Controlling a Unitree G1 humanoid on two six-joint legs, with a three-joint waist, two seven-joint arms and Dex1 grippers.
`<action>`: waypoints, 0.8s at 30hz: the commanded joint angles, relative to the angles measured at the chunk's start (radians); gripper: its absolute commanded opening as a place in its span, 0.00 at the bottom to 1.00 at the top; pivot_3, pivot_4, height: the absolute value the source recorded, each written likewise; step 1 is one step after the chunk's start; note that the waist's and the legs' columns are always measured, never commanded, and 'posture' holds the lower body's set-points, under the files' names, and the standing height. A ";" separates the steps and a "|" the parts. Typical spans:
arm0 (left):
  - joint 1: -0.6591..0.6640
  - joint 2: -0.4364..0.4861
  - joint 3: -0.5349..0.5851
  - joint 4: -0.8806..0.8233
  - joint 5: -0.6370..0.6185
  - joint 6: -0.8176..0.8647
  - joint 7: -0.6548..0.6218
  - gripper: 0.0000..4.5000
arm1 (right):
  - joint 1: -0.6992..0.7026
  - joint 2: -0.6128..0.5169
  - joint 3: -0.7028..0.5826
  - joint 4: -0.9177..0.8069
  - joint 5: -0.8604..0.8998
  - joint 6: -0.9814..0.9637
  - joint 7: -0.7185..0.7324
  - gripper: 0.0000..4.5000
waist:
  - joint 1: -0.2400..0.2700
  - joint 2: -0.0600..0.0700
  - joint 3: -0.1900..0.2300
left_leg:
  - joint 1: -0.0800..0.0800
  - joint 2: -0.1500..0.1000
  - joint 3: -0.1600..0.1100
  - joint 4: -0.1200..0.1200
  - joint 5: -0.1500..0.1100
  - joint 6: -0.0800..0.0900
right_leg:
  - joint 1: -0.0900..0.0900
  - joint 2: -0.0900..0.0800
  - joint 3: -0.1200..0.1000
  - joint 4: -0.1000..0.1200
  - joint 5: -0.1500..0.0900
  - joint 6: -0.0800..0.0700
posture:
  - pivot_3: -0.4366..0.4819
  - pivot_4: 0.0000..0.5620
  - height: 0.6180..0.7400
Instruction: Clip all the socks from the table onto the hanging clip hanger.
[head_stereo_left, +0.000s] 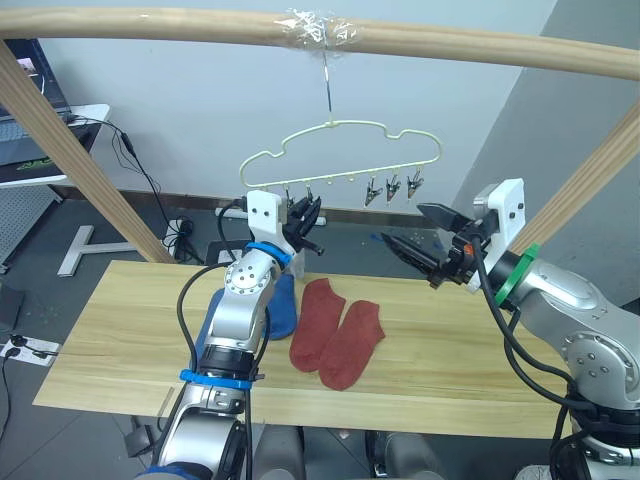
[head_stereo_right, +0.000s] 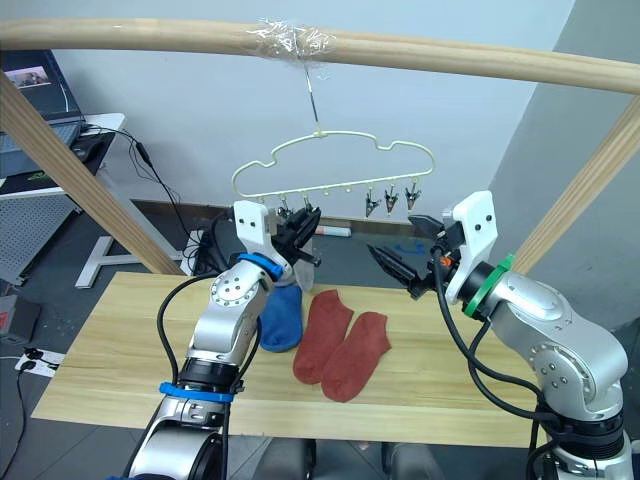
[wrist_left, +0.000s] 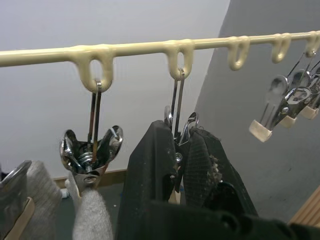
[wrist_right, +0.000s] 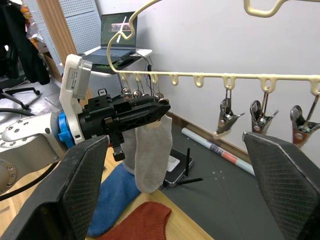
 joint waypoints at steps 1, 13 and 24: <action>-0.002 0.005 0.004 -0.041 -0.005 -0.016 0.000 0.22 | -0.024 -0.003 -0.012 -0.026 0.008 -0.011 -0.007 1.00 | 0.000 0.000 0.000 | 0.000 0.000 0.000 0.000 0.000 0.000 | 0.000 0.000 0.000 0.000 0.000 0.000 | 0.58 0.29 1.00; -0.017 0.006 -0.004 -0.023 0.025 -0.046 0.018 0.46 | -0.052 -0.002 -0.009 -0.017 0.015 0.006 -0.023 1.00 | 0.000 0.000 0.000 | 0.000 0.000 0.000 0.000 0.000 0.000 | 0.000 0.000 0.000 0.000 0.000 0.000 | 0.57 0.30 1.00; -0.028 0.013 -0.005 -0.010 0.050 -0.084 0.032 0.46 | -0.040 -0.013 -0.029 -0.010 0.017 -0.001 -0.004 1.00 | 0.000 0.000 0.000 | 0.000 0.000 0.000 0.000 0.000 0.000 | 0.000 0.000 0.000 0.000 0.000 0.000 | 0.57 0.30 1.00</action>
